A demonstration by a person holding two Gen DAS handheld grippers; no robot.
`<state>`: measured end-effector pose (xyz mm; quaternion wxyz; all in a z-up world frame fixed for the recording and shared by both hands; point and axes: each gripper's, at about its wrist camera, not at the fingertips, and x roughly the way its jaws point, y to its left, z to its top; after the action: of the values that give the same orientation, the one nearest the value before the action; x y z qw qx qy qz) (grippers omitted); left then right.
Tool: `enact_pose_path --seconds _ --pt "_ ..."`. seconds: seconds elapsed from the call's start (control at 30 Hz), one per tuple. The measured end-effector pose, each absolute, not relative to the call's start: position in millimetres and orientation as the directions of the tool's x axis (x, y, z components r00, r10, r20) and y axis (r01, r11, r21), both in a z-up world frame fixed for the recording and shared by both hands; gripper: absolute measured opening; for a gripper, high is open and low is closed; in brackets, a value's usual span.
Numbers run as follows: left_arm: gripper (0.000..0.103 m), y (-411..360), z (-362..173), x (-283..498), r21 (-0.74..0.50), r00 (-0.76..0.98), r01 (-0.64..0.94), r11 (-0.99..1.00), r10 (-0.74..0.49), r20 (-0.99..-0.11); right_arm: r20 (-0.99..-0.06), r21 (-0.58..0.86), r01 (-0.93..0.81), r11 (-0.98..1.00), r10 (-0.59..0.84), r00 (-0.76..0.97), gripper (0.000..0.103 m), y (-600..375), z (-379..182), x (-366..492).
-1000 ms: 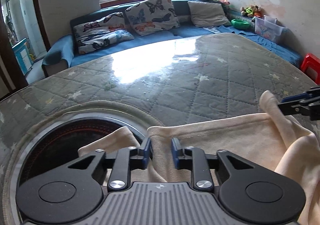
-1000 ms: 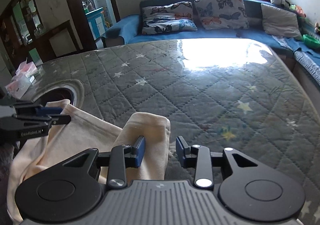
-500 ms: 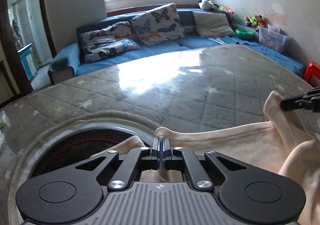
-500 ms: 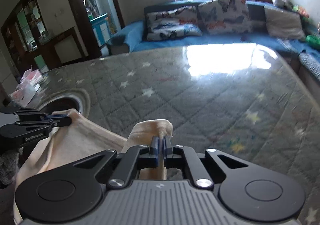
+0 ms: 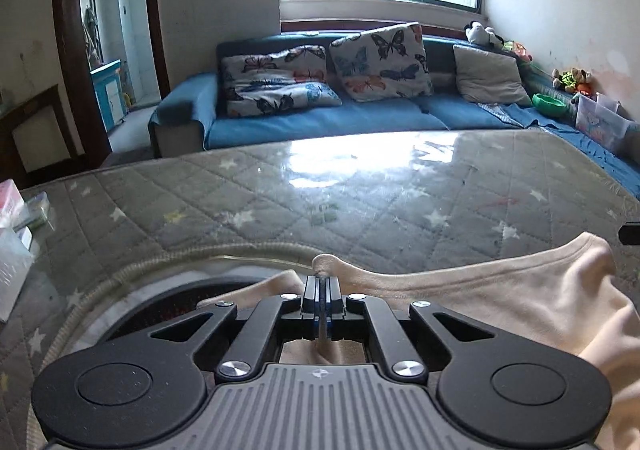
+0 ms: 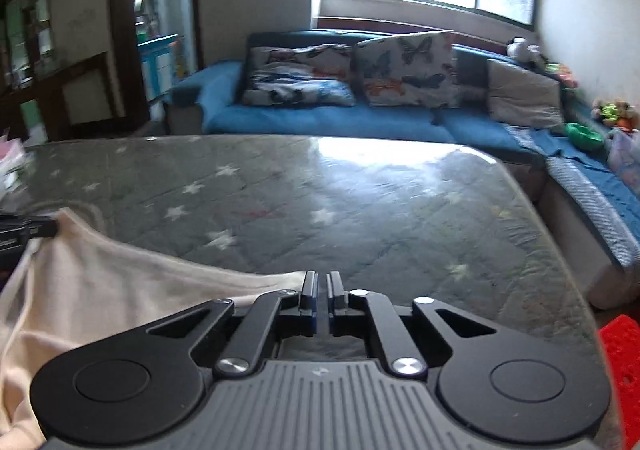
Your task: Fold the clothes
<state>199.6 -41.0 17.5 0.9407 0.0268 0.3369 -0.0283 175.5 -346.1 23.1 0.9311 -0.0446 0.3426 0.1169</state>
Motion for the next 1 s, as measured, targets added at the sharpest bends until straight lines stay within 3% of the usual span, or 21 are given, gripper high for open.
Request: enact_pose_path --seconds 0.17,0.47,0.53,0.6,0.7,1.0 --pt "0.011 -34 18 193 0.046 0.772 0.05 0.998 -0.009 -0.636 -0.689 0.009 -0.319 0.948 0.237 0.685 0.019 -329 11 174" --pt "0.014 -9 19 186 0.028 0.761 -0.008 1.0 0.024 -0.648 -0.719 -0.008 -0.329 0.944 0.224 0.658 0.028 -319 1 176" --pt "0.018 -11 19 188 0.017 0.76 -0.008 1.0 0.017 -0.65 -0.72 -0.027 -0.342 0.939 0.219 0.658 0.029 -316 -1 174" --pt "0.03 -14 19 189 0.013 0.761 -0.005 1.0 0.012 -0.648 -0.721 -0.039 -0.344 0.938 0.212 0.66 0.03 -313 -2 174" --pt "0.03 -20 17 196 0.049 0.766 -0.02 0.999 0.047 -0.641 -0.721 -0.035 -0.341 0.939 0.212 0.66 0.03 -313 -2 174" --pt "0.03 -23 5 220 0.005 0.724 -0.045 0.999 0.036 -0.689 -0.716 -0.039 -0.344 0.938 0.214 0.664 0.033 -314 -5 175"
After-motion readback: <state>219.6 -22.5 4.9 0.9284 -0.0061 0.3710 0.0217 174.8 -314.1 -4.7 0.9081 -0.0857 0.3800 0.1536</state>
